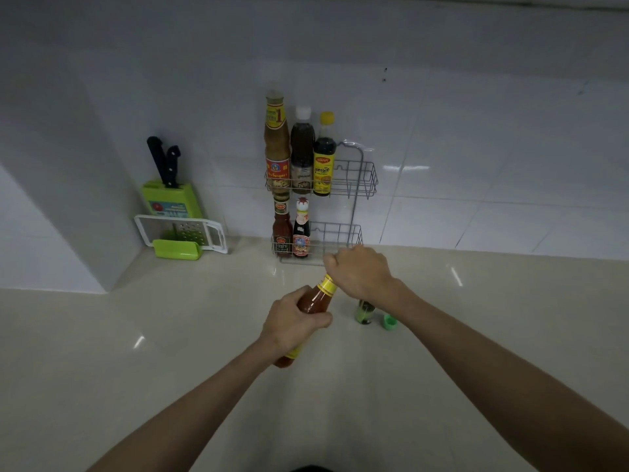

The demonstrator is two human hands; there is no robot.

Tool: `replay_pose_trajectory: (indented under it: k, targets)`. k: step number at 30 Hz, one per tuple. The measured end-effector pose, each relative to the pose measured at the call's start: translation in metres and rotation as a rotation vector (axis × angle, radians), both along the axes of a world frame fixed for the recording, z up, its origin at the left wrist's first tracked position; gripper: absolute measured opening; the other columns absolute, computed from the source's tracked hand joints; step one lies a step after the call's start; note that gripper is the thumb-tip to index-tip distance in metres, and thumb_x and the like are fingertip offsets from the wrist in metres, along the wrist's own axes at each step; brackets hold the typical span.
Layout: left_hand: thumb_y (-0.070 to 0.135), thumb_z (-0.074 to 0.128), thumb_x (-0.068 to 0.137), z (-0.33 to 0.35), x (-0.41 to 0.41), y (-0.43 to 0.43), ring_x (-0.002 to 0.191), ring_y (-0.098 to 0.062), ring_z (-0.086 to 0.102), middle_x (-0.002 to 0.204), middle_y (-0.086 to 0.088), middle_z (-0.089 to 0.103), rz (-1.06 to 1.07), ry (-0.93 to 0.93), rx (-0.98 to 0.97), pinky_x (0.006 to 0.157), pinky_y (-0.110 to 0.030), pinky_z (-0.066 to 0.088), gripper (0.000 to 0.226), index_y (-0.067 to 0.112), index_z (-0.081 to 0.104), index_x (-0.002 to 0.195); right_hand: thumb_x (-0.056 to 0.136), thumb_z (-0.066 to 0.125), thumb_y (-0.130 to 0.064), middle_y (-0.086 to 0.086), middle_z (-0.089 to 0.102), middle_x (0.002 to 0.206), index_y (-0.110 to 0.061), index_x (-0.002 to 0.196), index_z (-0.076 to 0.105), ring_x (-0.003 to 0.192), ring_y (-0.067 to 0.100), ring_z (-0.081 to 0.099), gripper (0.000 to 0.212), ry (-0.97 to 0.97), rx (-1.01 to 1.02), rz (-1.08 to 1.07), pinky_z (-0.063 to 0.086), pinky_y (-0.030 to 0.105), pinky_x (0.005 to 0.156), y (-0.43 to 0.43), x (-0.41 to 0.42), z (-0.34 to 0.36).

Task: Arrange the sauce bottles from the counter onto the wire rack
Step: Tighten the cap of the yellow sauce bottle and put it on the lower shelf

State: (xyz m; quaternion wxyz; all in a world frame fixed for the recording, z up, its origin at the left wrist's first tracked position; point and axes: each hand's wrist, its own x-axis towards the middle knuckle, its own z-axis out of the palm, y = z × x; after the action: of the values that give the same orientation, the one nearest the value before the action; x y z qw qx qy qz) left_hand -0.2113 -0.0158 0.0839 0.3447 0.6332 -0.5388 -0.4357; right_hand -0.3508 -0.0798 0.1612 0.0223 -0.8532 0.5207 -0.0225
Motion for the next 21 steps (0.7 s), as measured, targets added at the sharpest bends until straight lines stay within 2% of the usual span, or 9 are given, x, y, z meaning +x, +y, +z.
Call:
replay_pose_trajectory:
  k: [2,4,6,8,11,13,15,18,21]
  targets:
    - [0.028,0.072,0.055,-0.001,-0.001,0.002,0.057,-0.015,0.054,0.063,0.0,0.059,0.016,-0.047,0.006,0.056,-0.028,0.043,0.025,0.018,0.059,0.074,0.102,0.028,-0.031,0.013,0.058,0.094,-0.011,0.089,0.056,0.098,0.034,0.056,0.037,0.004,0.141,-0.081,0.047,0.04,0.081,-0.001,0.003,0.002]
    - [0.015,0.07,0.058,0.006,0.008,0.002,0.06,-0.021,0.052,0.066,-0.006,0.056,-0.159,0.217,0.124,0.058,-0.031,0.043,0.021,0.008,0.059,0.074,0.101,0.022,-0.046,0.001,0.05,0.074,-0.024,0.075,0.05,0.082,0.026,0.053,0.045,-0.105,0.189,0.007,0.042,0.036,0.072,-0.001,0.002,0.004]
    - [0.01,0.066,0.058,0.014,0.018,0.004,0.061,-0.023,0.052,0.071,-0.011,0.057,-0.345,0.413,0.207,0.061,-0.031,0.045,0.02,0.007,0.061,0.078,0.099,0.023,-0.052,-0.008,0.04,0.059,-0.027,0.077,0.051,0.062,0.019,0.046,0.043,-0.203,-0.009,0.239,0.039,0.033,0.06,0.004,-0.002,0.005]
    - [0.009,0.066,0.059,0.018,0.019,0.006,0.063,-0.024,0.053,0.072,-0.012,0.056,-0.383,0.426,0.174,0.063,-0.032,0.045,0.02,0.007,0.061,0.079,0.096,0.024,-0.048,-0.006,0.041,0.055,-0.018,0.083,0.054,0.052,0.022,0.043,0.044,-0.169,-0.226,0.337,0.037,0.03,0.052,0.007,-0.005,0.003]
    - [0.02,0.07,0.06,0.019,0.002,0.008,0.059,-0.02,0.052,0.065,-0.003,0.057,-0.072,0.146,0.03,0.059,-0.032,0.043,0.021,0.011,0.057,0.075,0.096,0.03,-0.035,0.005,0.054,0.069,-0.014,0.084,0.059,0.067,0.031,0.057,0.038,-0.198,-0.202,0.033,0.042,0.033,0.059,0.01,0.006,-0.002]
    - [0.034,0.07,0.06,0.016,-0.01,0.011,0.059,-0.018,0.056,0.065,0.002,0.06,0.122,-0.153,-0.066,0.055,-0.027,0.041,0.028,0.02,0.054,0.078,0.096,0.034,-0.033,0.007,0.056,0.078,-0.012,0.083,0.06,0.076,0.029,0.055,0.035,-0.199,0.025,-0.206,0.042,0.033,0.065,0.002,0.015,-0.002]
    - [0.038,0.072,0.064,0.016,-0.017,0.015,0.062,-0.017,0.056,0.071,0.002,0.061,0.181,-0.237,-0.1,0.053,-0.027,0.04,0.031,0.025,0.05,0.083,0.093,0.038,-0.035,0.005,0.057,0.076,-0.014,0.076,0.057,0.072,0.023,0.052,0.034,-0.264,0.23,-0.255,0.039,0.031,0.063,-0.009,0.018,0.0]
    - [0.037,0.08,0.068,0.02,-0.005,0.015,0.074,-0.011,0.061,0.088,0.001,0.064,0.004,-0.03,-0.022,0.061,-0.022,0.044,0.047,0.024,0.05,0.101,0.088,0.049,-0.032,-0.001,0.044,0.059,-0.017,0.06,0.042,0.057,0.015,0.041,0.033,-0.436,0.351,-0.122,0.031,0.029,0.055,-0.021,0.012,0.012]
    - [0.027,0.081,0.062,0.017,0.023,0.016,0.097,-0.014,0.065,0.108,-0.004,0.067,-0.242,0.404,0.162,0.087,-0.028,0.05,0.066,0.019,0.052,0.122,0.088,0.055,-0.024,-0.004,0.04,0.059,-0.017,0.06,0.041,0.057,0.011,0.037,0.032,-0.52,0.422,0.058,0.029,0.03,0.061,-0.035,0.0,0.03]
